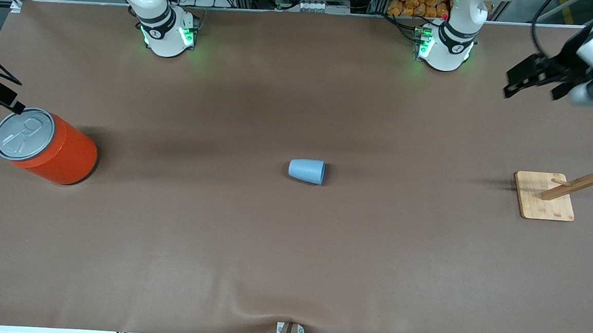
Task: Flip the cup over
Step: 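Reach the left gripper toward the lying blue cup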
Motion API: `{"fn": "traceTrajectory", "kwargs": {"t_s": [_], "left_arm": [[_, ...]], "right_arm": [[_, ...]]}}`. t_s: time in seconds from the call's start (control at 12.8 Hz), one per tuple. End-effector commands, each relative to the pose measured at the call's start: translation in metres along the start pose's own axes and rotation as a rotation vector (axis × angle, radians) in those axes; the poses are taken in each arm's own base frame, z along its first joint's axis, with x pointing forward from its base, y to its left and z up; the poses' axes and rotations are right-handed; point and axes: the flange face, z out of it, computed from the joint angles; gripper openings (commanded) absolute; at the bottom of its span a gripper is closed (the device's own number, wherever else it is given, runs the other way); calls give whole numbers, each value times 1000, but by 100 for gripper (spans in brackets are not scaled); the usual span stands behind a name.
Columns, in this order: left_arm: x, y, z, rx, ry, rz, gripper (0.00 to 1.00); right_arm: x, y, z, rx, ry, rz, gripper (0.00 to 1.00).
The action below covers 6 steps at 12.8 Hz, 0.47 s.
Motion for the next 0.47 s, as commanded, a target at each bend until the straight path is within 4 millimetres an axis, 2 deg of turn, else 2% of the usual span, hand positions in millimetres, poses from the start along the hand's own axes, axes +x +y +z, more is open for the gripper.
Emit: {"fn": "traceTrajectory", "kwargs": {"t_s": [0.0,0.23,0.31,0.39], "left_arm": [[52,27,81,-61,-77,37,100],[64,91,165,-79,-67,96,100],[70,104,193,-117,-109,92,100],[74,111,211,-169,-143,76,100]], "right_arm": [[-12,-2,-3,26,1,-14,100],[-12,-2,-6,22,1,-27,100],[-12,-2,-6,22,1,-28,100],[-11,-2,-6,22,2,-28,100]]}}
